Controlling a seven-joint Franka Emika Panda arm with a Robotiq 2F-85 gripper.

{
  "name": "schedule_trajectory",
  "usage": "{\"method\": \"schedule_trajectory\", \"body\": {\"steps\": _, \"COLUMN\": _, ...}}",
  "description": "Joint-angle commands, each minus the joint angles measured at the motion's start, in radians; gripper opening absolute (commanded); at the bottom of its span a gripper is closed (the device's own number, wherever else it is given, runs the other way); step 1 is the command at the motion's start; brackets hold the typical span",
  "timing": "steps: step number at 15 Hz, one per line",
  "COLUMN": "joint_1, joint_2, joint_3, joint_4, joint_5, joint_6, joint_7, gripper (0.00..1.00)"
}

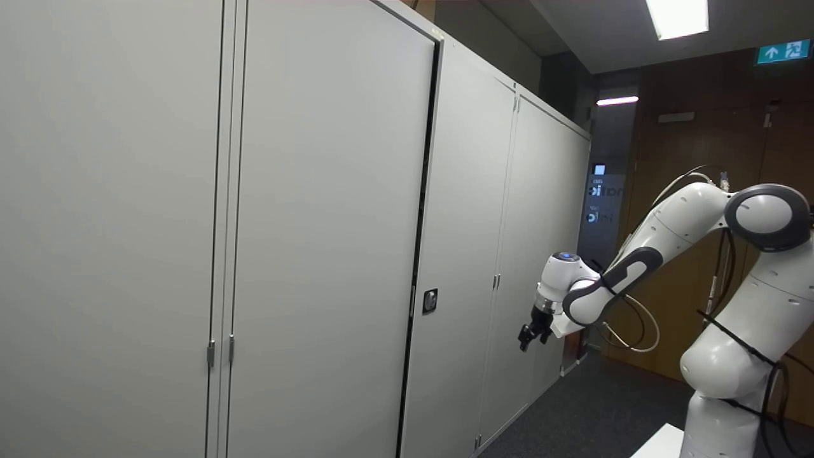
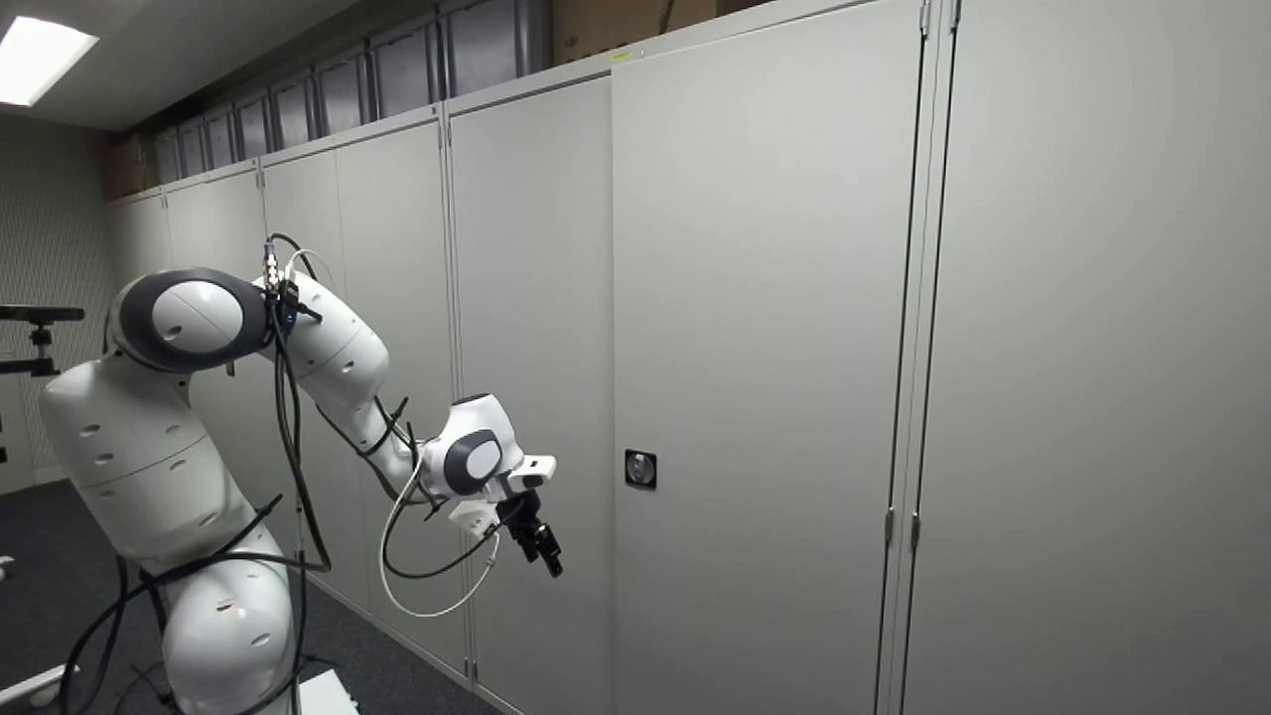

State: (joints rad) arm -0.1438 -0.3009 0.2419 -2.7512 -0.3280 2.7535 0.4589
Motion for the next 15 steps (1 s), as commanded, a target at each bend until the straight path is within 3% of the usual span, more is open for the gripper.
{"method": "schedule_trajectory", "body": {"steps": 1, "joint_1": -0.033, "joint_2": 0.016, "joint_3": 0.024, "joint_4": 0.019, "joint_5": -0.037, "joint_6": 0.03, "joint_7": 0.08, "gripper": 1.0}}
{"method": "schedule_trajectory", "body": {"steps": 6, "joint_1": -0.077, "joint_2": 0.095, "joint_3": 0.044, "joint_4": 0.076, "joint_5": -0.077, "joint_6": 0.172, "joint_7": 0.174, "gripper": 1.0}}
{"method": "schedule_trajectory", "body": {"steps": 10, "joint_1": -0.174, "joint_2": 0.172, "joint_3": 0.085, "joint_4": 0.139, "joint_5": -0.234, "joint_6": 0.295, "joint_7": 0.262, "gripper": 1.0}}
{"method": "schedule_trajectory", "body": {"steps": 15, "joint_1": -0.266, "joint_2": 0.233, "joint_3": 0.12, "joint_4": 0.222, "joint_5": -0.455, "joint_6": 0.368, "joint_7": 0.399, "gripper": 1.0}}
